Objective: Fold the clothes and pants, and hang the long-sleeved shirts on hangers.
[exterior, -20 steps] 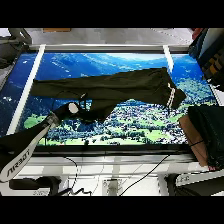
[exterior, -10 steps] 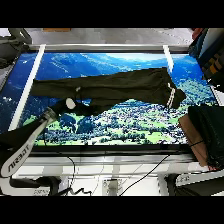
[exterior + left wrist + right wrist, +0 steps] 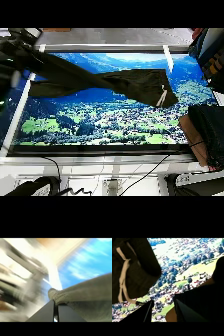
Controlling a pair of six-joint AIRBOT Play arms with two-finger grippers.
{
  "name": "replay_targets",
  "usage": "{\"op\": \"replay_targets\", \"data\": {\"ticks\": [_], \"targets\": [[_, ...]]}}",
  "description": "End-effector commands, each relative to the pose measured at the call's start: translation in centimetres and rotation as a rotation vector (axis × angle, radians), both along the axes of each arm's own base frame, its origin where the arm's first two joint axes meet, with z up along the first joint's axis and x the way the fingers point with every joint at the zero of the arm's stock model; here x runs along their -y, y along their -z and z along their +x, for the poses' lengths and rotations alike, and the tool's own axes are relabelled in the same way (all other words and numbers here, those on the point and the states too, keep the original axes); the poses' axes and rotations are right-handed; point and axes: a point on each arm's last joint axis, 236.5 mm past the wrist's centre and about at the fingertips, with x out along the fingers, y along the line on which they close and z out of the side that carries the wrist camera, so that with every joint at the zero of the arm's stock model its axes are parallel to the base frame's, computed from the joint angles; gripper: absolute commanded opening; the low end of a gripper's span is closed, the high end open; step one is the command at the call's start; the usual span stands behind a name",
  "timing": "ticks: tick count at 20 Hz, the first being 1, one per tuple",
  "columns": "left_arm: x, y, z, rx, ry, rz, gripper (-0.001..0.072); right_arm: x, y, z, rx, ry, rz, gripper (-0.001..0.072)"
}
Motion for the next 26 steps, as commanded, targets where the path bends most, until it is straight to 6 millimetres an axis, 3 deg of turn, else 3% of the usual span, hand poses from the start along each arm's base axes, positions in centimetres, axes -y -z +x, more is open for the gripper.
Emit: {"op": "replay_targets", "data": {"ticks": [1, 3, 4, 5, 6, 9, 11, 12, 13, 15, 19, 21, 24, 26], "targets": [[-2.3, -9.5, -4.0, 0.208, -0.012, 0.243, 0.0032, -0.5, 0.1, -0.4, -0.015, -0.021, 0.012, 0.0312], [-3.4, -9.5, -4.9, 0.185, -0.047, 0.229, 0.0032, -0.8, 0.5, -0.8, -0.034, -0.053, 0.014, 0.0311], [-4.4, -8.0, -5.4, 0.117, -0.084, 0.215, 0.0032, -1.3, 1.2, -1.4, -0.060, -0.078, 0.030, 0.0303], [-5.6, -5.7, -6.0, 0.019, -0.133, 0.194, 0.0031, -2.2, 2.4, -1.9, -0.087, -0.101, 0.066, 0.0199], [-6.7, -3.5, -6.8, -0.071, -0.186, 0.152, 0.0029, -3.1, 3.8, -2.7, -0.117, -0.130, 0.100, 0.0189], [-12.0, 1.5, -10.3, -0.178, -0.451, -0.137, 0.0027, -7.7, 9.4, -5.7, -0.200, -0.241, 0.272, 0.0214], [-15.7, 3.9, -12.2, -0.210, -0.555, -0.160, 0.0027, -11.3, 11.7, -6.9, -0.198, -0.312, 0.410, 0.0216], [-17.1, 5.1, -12.9, -0.225, -0.589, -0.163, 0.0028, -12.8, 12.5, -7.2, -0.189, -0.330, 0.462, 0.0308], [-18.6, 6.6, -13.8, -0.248, -0.627, -0.173, 0.0028, -13.6, 13.3, -7.3, -0.184, -0.334, 0.485, 0.0451], [-20.3, 10.5, -15.4, -0.306, -0.692, -0.255, 0.0029, -14.8, 14.6, -7.3, -0.182, -0.362, 0.475, 0.0474], [-19.7, 19.5, -17.7, -0.480, -0.727, -0.388, 0.0030, -17.7, 16.3, -6.0, -0.157, -0.549, 0.332, 0.0474], [-18.7, 22.7, -18.5, -0.558, -0.721, -0.392, 0.0031, -17.4, 18.0, -5.0, -0.166, -0.650, 0.152, 0.0474], [-17.6, 25.1, -19.1, -0.618, -0.708, -0.386, 0.0031, -16.6, 18.9, -1.7, -0.111, -0.690, -0.075, 0.0474], [-17.4, 25.1, -19.0, -0.618, -0.700, -0.383, 0.0031, -16.2, 18.6, 1.2, -0.041, -0.559, -0.122, 0.0474]]}}
